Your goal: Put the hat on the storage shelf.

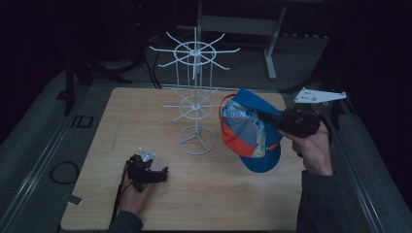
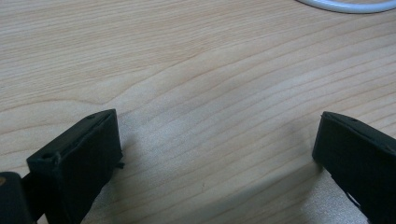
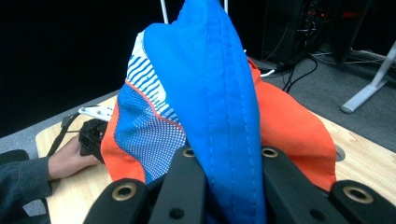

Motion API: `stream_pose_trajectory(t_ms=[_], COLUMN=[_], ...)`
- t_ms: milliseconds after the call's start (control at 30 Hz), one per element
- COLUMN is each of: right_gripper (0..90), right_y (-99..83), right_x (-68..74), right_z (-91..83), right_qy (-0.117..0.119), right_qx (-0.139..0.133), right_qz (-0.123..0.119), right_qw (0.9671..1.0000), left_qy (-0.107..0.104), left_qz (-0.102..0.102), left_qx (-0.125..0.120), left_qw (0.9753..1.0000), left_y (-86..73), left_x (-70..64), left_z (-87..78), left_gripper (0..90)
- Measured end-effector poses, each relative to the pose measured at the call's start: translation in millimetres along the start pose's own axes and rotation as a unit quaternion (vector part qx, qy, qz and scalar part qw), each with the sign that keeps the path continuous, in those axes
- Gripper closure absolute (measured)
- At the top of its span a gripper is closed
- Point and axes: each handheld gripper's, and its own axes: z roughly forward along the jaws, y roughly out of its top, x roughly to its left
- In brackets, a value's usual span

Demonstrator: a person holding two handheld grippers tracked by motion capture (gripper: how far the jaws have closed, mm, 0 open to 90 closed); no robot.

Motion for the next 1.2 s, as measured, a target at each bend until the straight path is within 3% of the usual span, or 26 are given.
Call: stream_pose_trajectory(t_ms=[567,1200], right_gripper=[87.6,87.5], right_y=[13.2,26.1], right_x=[3.2,6.3], right_z=[-2.8,-7.9], right_qy=[0.008,0.009], right_qx=[-0.019,-0.02], right_qz=[-0.004,-0.015], right_qw=[0.9998,0.9997], left_qy=[0.0,0.0], left_qz=[0.0,0.0], left_qx=[0.0,0.0], left_qw=[1.0,1.0], left_y=[0.0,0.0], left_x=[0.0,0.0], left_z=[0.0,0.0], left_gripper=[1.4,1.4])
